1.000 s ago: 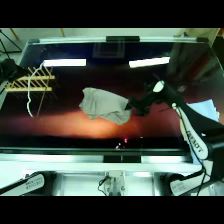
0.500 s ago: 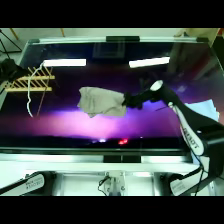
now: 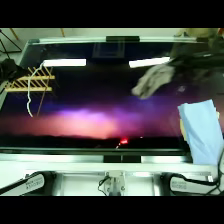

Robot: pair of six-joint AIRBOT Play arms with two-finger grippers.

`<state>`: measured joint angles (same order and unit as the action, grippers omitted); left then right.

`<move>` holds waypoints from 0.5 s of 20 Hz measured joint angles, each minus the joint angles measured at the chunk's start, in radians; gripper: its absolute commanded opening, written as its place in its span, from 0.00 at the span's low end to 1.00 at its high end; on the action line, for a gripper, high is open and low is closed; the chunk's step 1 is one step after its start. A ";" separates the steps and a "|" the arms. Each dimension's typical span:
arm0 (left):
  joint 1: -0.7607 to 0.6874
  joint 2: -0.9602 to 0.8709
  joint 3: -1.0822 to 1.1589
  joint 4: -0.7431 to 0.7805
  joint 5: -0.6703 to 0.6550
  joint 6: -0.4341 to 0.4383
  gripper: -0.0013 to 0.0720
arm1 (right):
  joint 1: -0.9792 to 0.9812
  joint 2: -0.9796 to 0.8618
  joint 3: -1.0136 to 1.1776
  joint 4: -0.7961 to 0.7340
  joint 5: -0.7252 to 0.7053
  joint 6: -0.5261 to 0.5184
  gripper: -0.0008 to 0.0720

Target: Fold the shirts.

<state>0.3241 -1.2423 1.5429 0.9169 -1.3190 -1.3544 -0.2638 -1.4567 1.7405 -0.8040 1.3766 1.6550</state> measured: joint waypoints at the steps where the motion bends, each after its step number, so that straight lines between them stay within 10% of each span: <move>1: 0.000 0.000 0.000 0.000 0.000 0.000 0.06 | -0.060 0.030 0.021 -0.018 0.035 0.013 0.10; 10: 0.000 0.000 0.000 0.000 -0.001 0.007 0.06 | -0.496 0.193 0.066 -0.312 0.325 0.070 0.10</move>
<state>0.3241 -1.2423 1.5429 0.9165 -1.3197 -1.3476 -0.7597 -1.2633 1.8065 -1.1160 1.7020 1.7248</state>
